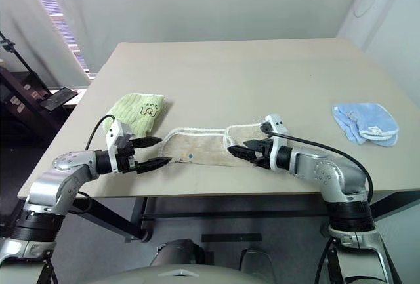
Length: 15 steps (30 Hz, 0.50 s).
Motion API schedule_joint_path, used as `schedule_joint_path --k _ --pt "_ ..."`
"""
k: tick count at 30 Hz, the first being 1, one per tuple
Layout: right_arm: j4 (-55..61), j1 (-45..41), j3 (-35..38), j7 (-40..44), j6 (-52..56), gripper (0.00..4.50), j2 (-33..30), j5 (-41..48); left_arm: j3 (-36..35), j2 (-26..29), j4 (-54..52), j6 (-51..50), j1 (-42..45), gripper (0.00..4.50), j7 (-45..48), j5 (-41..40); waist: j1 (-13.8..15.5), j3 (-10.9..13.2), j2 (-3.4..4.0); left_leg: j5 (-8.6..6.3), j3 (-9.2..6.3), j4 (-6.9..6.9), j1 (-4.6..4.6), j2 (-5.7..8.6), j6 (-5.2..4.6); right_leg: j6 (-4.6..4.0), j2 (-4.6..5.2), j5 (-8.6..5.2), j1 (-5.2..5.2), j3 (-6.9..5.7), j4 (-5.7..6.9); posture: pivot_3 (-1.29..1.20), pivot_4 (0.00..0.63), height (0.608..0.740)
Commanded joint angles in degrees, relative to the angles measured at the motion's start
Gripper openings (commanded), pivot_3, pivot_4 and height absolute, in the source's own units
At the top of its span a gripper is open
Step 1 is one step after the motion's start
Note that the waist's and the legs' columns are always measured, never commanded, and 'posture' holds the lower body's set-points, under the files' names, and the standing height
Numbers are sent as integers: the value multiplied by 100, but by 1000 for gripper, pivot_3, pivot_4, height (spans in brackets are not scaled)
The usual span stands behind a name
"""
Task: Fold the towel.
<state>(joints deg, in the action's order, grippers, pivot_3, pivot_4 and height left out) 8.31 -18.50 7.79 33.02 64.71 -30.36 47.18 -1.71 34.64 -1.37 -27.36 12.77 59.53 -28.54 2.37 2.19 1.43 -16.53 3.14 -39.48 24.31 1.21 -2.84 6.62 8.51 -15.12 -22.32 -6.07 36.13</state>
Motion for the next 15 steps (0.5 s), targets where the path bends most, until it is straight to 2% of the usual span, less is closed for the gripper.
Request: schedule_joint_path --k 1,4,7,8,10,15 --pt "465 -224 979 200 78 4172 -153 872 -379 30 -255 -353 370 4500 61 -561 2 4 -7 0 -1 -1 0 1 0 0 1 0 1 -1 -1 0 0 715" --pt "426 -357 1587 -76 -441 4172 84 1070 -439 -54 -293 -596 704 4500 87 -888 -12 6 -15 0 -1 -1 1 1 -1 1 0 1 4 -1 -1 0 0 715" --pt "30 -393 1440 100 -878 4172 3 659 -176 -346 -77 -685 1273 4500 145 -969 -9 6 -22 2 1 -1 0 2 1 3 -3 2 17 -1 3 0 0 715" --pt "-123 -391 1340 200 -1008 4002 -19 533 -64 -468 66 -600 1441 4323 158 -877 -8 5 -23 5 1 -1 0 2 1 5 -5 3 19 -1 3 0 0 715" --pt "-235 -262 1126 687 -1296 3531 -71 400 188 -786 498 -435 1819 3864 149 -626 -8 5 -23 12 2 -1 -6 7 -6 9 -7 5 37 -2 3 0 0 715" --pt "-815 -144 732 1328 -1917 1786 -150 -123 914 -1506 1608 336 2538 2146 478 90 -32 9 -29 16 8 -1 -7 10 -10 14 -8 8 38 0 3 0 0 715"
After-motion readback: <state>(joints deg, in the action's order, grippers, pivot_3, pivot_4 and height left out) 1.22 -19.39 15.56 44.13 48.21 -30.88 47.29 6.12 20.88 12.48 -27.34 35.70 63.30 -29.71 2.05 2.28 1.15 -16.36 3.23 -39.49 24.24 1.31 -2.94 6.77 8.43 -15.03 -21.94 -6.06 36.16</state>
